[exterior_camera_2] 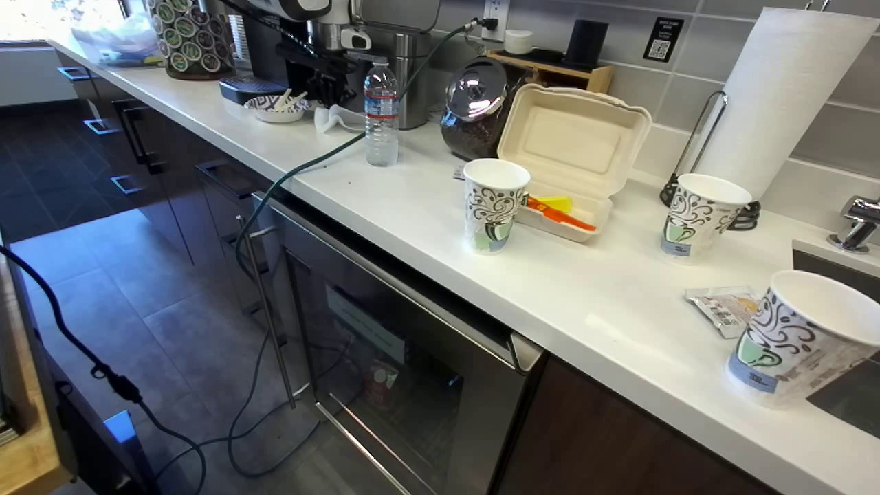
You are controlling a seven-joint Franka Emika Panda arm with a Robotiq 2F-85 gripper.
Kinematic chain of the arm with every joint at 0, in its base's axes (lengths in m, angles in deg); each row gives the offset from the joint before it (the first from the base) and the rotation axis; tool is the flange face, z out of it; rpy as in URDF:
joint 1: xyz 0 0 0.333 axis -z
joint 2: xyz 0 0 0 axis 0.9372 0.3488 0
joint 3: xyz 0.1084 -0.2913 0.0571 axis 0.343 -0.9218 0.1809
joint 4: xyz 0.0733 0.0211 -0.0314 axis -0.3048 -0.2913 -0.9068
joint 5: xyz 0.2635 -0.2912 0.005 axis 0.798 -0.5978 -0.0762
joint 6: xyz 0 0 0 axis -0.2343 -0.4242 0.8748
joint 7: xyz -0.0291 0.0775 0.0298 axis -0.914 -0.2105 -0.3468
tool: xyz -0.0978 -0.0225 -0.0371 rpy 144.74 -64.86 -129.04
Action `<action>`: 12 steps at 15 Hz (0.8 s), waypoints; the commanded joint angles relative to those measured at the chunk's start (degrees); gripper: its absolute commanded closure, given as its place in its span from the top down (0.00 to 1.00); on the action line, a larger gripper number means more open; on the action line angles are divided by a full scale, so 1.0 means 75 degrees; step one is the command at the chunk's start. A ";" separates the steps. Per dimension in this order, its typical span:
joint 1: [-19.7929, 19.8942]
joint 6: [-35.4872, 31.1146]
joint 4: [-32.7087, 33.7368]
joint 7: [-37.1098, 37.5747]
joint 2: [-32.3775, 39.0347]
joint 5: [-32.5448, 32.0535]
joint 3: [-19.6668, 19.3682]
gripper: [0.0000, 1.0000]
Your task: Use the tissue to wipe the counter
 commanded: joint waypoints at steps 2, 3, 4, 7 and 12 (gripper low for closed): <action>0.0120 -0.0069 -0.0965 0.0088 -0.0436 0.0399 -0.0048 0.00; 0.0133 -0.0098 -0.1185 0.0206 -0.0563 0.0463 -0.0098 0.00; 0.0138 -0.0135 -0.1392 0.0345 -0.0683 0.0517 -0.0168 0.00; 0.0129 -0.0312 -0.2179 0.0971 -0.1167 0.0662 -0.0453 0.00; 0.0099 -0.0420 -0.3132 0.1570 -0.1865 0.0805 -0.0711 0.00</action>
